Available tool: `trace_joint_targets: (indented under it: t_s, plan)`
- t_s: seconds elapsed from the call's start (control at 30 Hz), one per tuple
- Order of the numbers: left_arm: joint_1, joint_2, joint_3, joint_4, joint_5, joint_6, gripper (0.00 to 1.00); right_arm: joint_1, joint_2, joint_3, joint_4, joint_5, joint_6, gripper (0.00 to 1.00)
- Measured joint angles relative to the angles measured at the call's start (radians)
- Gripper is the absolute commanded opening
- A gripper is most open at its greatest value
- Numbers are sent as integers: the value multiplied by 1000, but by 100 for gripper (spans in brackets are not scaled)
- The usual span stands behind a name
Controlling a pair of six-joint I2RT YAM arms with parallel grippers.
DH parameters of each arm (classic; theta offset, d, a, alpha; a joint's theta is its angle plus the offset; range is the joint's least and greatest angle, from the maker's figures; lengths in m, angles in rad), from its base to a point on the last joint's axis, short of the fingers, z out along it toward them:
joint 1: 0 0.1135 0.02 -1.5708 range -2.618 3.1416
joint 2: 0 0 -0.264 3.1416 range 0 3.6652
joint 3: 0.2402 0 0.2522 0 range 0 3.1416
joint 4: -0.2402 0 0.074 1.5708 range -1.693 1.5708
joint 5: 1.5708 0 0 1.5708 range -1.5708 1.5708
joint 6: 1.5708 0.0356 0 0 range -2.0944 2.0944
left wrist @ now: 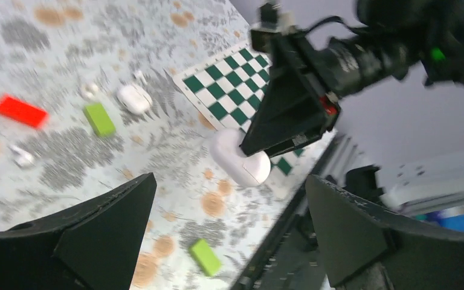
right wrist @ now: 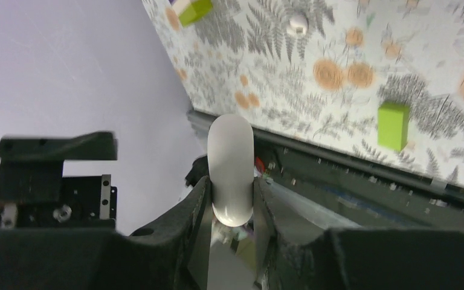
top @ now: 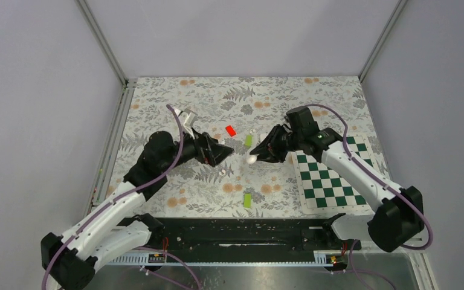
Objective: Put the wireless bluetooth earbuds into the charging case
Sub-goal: Pass from the right arm to the left
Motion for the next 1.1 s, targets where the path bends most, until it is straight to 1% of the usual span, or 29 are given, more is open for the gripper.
trace_joint_targets:
  t_s: [0.1, 0.2, 0.23, 0.27, 0.33, 0.4, 0.57, 0.63, 0.7, 0.83, 0.9, 1.1]
  plan:
    - [-86, -100, -57, 32, -84, 180, 96, -28, 70, 6, -17, -135, 42, 0]
    - [-199, -188, -163, 81, -148, 401, 97, -40, 116, -35, 25, -248, 100, 0]
    - [-227, -204, -187, 84, -159, 454, 97, -40, 125, -50, 40, -281, 119, 0]
    - [-272, -219, -216, 85, -178, 537, 95, -40, 130, -60, 51, -306, 133, 0]
    - [-311, -222, -236, 80, -198, 638, 91, -40, 135, -72, 71, -349, 154, 0]
    - [-342, -221, -245, 77, -224, 731, 90, -40, 135, -73, 100, -388, 170, 0]
    - [-466, -219, -251, 88, -363, 951, 96, -40, 135, -74, 159, -457, 193, 0]
    - [-520, -211, -258, 110, -415, 1028, 97, -40, 135, -79, 184, -479, 208, 0]
    - [-549, -208, -271, 132, -447, 1075, 96, -40, 135, -92, 212, -497, 227, 0]
    - [-567, -194, -284, 172, -489, 1131, 94, -40, 135, -132, 273, -528, 278, 0]
    - [-570, -174, -284, 201, -503, 1145, 92, -40, 135, -155, 322, -544, 312, 0]
    - [-576, -123, -284, 257, -511, 1154, 86, -38, 134, -168, 399, -569, 370, 0]
